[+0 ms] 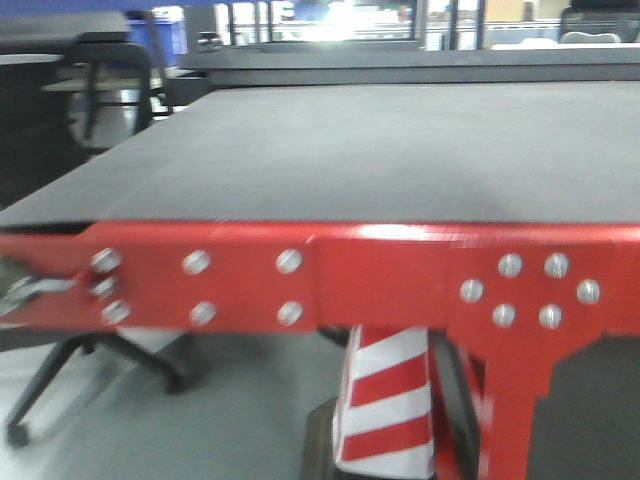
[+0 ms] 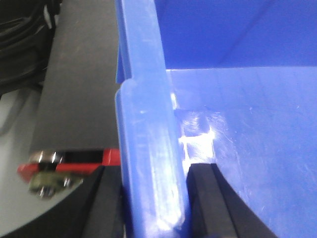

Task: Move blue bin to conveyor side
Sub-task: 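Approach the grey felt tabletop holding the bin with both grippers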

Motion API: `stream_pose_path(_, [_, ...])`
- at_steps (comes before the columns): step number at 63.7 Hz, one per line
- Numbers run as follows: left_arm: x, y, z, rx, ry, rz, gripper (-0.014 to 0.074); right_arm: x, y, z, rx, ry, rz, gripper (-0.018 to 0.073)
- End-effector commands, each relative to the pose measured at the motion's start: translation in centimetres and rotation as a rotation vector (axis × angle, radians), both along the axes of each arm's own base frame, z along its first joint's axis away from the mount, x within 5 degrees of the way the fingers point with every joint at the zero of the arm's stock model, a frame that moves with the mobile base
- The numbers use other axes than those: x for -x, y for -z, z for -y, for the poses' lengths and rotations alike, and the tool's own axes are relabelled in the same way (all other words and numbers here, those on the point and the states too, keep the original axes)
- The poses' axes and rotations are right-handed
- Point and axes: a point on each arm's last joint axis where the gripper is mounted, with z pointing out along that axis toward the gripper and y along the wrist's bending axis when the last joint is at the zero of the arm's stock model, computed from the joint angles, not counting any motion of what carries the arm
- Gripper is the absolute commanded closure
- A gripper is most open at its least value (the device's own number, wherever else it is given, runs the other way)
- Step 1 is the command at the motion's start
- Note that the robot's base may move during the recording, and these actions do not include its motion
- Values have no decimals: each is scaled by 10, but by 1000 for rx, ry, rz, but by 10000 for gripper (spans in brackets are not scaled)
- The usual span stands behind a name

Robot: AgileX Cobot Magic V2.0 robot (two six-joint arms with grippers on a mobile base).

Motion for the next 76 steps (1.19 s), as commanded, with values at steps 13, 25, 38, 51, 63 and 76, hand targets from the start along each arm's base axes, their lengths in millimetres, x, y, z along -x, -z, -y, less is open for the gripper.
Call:
stream_pose_path(13, [6,-13,-3,-37,-23,124,615,4,-16,10,38,49,157,638])
stream_pose_path(25, [6,-13,-3,-37,-23,124,615,4,-16,10,38,49,157,638])
stream_pose_path(38, [6,-13,-3,-37,-23,124,615,4,-16,10,38,49,157,638])
stream_pose_path(51, [6,-13,-3,-37,-23,124,615,4,-16,10,38,49,157,638])
stream_pose_path(63, [6,-13,-3,-37,-23,124,615,4,-16,10,38,49,157,638])
stream_pose_path(76, [6,-13,-3,-37,-23,124,615,4,-16,10,38,49,157,638])
